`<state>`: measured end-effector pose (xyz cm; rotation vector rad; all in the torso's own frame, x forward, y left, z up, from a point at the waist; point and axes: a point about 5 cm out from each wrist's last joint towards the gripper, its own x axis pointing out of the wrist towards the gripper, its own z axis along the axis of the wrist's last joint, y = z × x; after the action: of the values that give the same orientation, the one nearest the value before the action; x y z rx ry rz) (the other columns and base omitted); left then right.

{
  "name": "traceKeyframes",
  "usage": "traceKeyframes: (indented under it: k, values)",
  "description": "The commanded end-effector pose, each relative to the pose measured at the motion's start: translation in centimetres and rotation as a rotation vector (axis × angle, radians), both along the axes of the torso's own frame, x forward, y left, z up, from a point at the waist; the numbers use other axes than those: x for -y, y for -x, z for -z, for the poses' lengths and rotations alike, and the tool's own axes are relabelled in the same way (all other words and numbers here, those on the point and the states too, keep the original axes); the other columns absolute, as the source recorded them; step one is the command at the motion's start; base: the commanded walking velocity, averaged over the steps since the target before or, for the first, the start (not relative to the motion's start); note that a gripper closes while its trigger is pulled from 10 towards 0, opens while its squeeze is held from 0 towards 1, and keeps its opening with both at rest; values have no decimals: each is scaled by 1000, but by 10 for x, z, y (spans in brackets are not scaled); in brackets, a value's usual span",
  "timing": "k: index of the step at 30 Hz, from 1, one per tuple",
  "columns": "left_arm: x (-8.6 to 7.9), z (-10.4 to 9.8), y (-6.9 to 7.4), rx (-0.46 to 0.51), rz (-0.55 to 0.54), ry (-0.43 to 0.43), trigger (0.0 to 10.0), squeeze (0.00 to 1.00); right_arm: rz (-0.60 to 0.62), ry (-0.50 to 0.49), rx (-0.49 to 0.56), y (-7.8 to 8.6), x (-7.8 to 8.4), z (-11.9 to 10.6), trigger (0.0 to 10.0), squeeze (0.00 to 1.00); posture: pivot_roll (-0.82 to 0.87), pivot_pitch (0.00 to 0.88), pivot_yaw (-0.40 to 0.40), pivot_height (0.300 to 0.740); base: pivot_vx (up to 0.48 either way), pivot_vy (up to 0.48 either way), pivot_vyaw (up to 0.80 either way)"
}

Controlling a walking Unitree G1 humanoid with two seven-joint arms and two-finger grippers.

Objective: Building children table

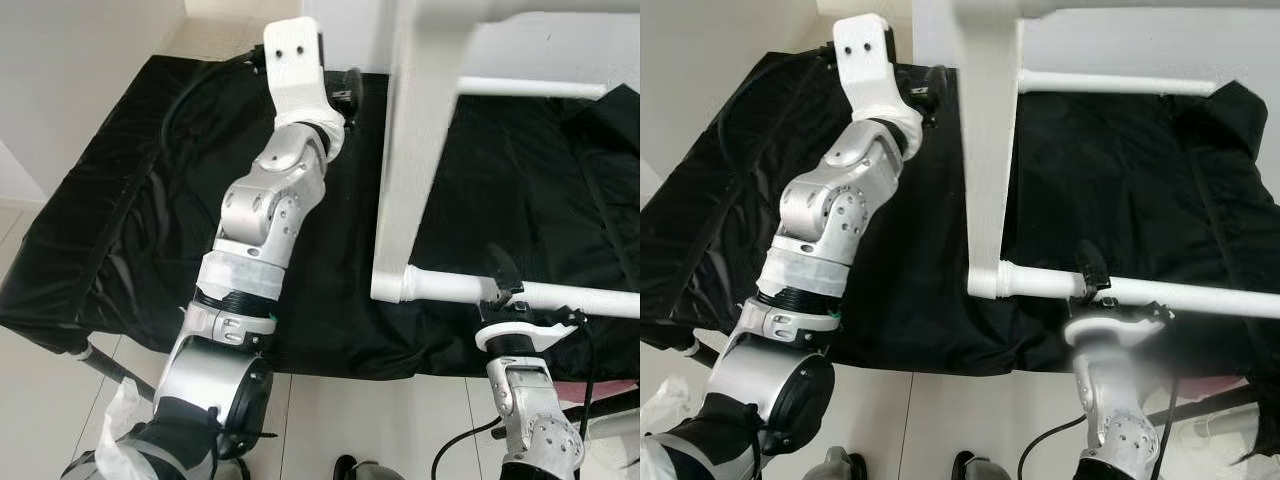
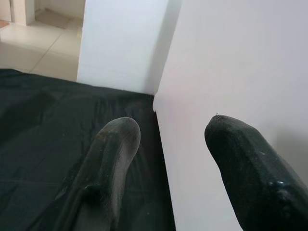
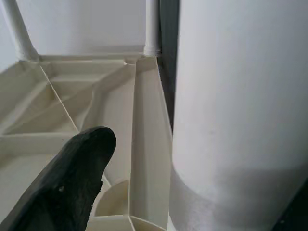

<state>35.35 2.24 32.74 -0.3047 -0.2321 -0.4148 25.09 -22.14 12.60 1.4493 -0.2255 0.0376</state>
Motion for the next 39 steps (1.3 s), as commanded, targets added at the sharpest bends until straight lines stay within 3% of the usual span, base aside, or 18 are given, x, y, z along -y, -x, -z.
traceKeyframes:
  k: [1,4,6,8,14,18,19,24,27,30,39]
  values:
    - [15,-7,7,93,237,-41,10000,0,9,-75,-158,45,-17,41,10000,0,-51,187,-14,740,0,0,0]
    - [18,-9,7,96,248,-40,10000,0,30,-85,-213,64,-12,44,10000,0,-56,198,-16,740,0,0,0]
    - [18,-9,7,96,248,-40,10000,0,30,-85,-213,64,-12,44,10000,0,-56,198,-16,740,0,0,0]
    - [20,-12,7,104,251,-34,10000,0,19,-94,-222,79,-13,46,10000,0,-60,207,-15,740,0,0,0]
    - [21,-17,6,116,253,-25,10000,0,-9,0,-211,99,-11,47,10000,0,-62,211,-12,740,0,0,0]
    - [21,-22,6,127,265,-21,10000,0,7,-6,-207,117,-3,60,10000,0,-73,214,11,740,0,0,0]
    - [23,-25,6,138,279,-23,10000,0,-5,1,-162,125,-1,61,10000,0,-75,215,18,740,0,0,0]
    - [24,-27,6,143,285,-23,10000,0,-33,7,-128,129,-3,58,10000,0,-75,215,18,740,0,0,0]
    - [23,-28,5,153,297,-24,10000,0,-63,113,5,134,-2,41,10000,0,-78,214,27,740,0,0,0]
    - [25,-31,6,166,311,-19,10000,0,-102,187,100,129,-4,25,10000,0,-78,212,30,740,0,0,0]
    - [28,-43,8,204,325,-22,10000,0,-109,228,173,105,-8,5,10000,0,-68,201,23,740,0,0,0]
